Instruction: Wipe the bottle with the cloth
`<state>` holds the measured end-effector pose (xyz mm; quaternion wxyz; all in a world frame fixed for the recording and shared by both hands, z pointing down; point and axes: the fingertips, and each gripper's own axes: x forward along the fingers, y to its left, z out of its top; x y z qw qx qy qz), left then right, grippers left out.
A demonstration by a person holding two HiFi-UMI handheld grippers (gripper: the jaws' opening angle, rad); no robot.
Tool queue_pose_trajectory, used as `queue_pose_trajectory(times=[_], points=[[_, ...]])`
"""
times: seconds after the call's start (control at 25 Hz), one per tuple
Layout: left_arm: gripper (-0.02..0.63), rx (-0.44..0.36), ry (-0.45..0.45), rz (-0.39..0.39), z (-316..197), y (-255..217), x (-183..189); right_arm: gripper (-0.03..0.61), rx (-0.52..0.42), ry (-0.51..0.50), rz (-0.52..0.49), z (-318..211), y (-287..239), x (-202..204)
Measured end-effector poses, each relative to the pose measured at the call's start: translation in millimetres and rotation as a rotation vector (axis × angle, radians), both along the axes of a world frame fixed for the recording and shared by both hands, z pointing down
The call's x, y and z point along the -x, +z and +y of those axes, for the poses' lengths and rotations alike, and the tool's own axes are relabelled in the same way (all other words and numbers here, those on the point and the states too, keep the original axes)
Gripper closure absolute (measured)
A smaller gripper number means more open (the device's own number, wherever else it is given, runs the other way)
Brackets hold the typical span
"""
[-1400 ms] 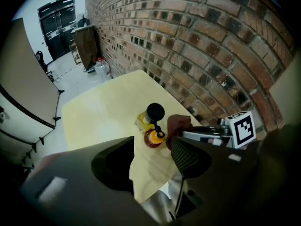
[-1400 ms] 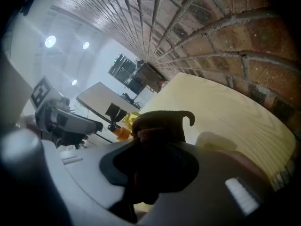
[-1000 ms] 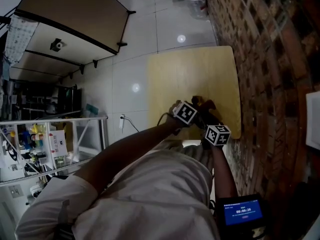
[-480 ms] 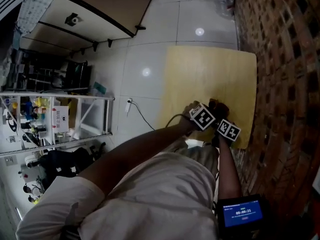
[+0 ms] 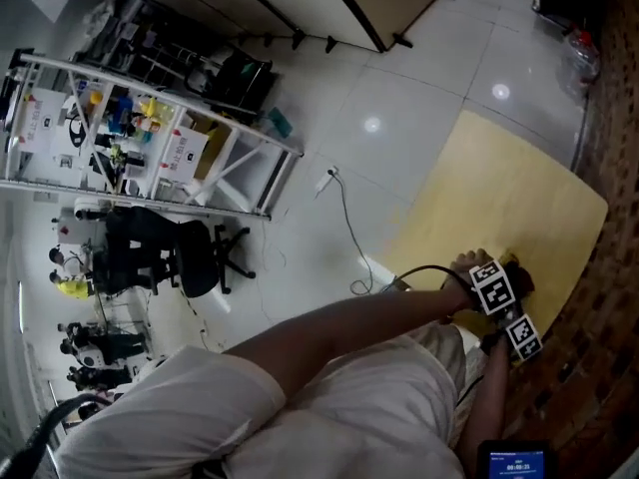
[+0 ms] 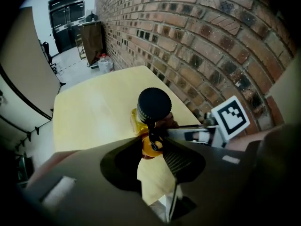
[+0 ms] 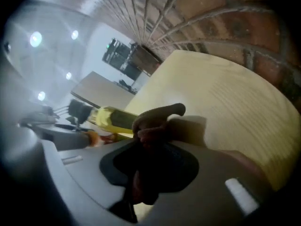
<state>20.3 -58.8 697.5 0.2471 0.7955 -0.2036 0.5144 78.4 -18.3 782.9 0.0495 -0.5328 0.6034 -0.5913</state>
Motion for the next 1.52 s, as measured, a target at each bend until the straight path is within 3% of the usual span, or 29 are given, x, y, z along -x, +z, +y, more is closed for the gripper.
queue_pose_trajectory(times=[0.16, 0.28, 0.36, 0.48, 0.64, 0.68, 0.8, 0.88, 1.0, 1.12, 1.2, 1.32, 1.44, 1.52], points=[[0.460, 0.008, -0.033, 0.026, -0.1, -1.7, -7.4, 0.492, -0.222, -0.142, -0.117, 27.3, -66.5, 24.2], [0.460, 0.011, -0.038, 0.039, -1.0, 1.2, -20.2, 0.492, -0.286, -0.248, -0.110, 23.4, -97.2, 42.8], [0.462, 0.010, -0.044, 0.027, -4.3, 8.1, -19.7, 0.492, -0.281, -0.284, -0.117, 12.9, -89.0, 58.6], [0.462, 0.011, -0.061, -0.017, -10.6, 20.2, -1.3, 0.492, -0.199, -0.297, -0.126, 5.1, -53.4, 80.8], [0.462, 0.018, -0.093, -0.036, -16.3, 22.8, 8.6, 0.492, -0.186, -0.249, -0.329, 0.7, -52.0, 99.3], [0.462, 0.016, -0.095, -0.037, -17.2, 21.7, 10.1, 0.492, -0.187, -0.263, -0.328, 0.3, -51.4, 101.0], [0.462, 0.013, -0.103, -0.035, -18.5, 21.4, 8.7, 0.491, -0.115, -0.318, -0.165, 5.6, -18.6, 86.1], [0.462, 0.019, -0.097, -0.038, -15.6, 31.7, 2.5, 0.491, -0.049, -0.304, -0.103, 8.4, 12.8, 77.9], [0.462, 0.034, -0.085, -0.054, -2.4, 47.3, -1.0, 0.491, 0.078, -0.249, -0.094, 21.6, 46.4, 79.6], [0.462, 0.031, -0.132, -0.048, -6.6, 42.0, -4.3, 0.491, 0.186, -0.203, -0.109, 27.7, 49.0, 75.3], [0.462, 0.023, -0.161, -0.031, -18.9, 37.4, -10.7, 0.491, 0.174, -0.194, -0.086, 9.8, 53.5, 60.8], [0.462, 0.010, -0.137, -0.032, -18.8, 41.9, -8.3, 0.491, 0.098, -0.131, -0.065, 6.7, 50.9, 52.0], [0.460, -0.029, -0.153, -0.082, -24.6, 48.1, 34.6, 0.491, -0.013, -0.094, -0.014, 11.7, 54.7, 66.5], [0.459, -0.039, -0.184, -0.106, -31.3, 46.9, 57.5, 0.491, -0.050, -0.124, 0.037, 21.0, 57.5, 76.1]])
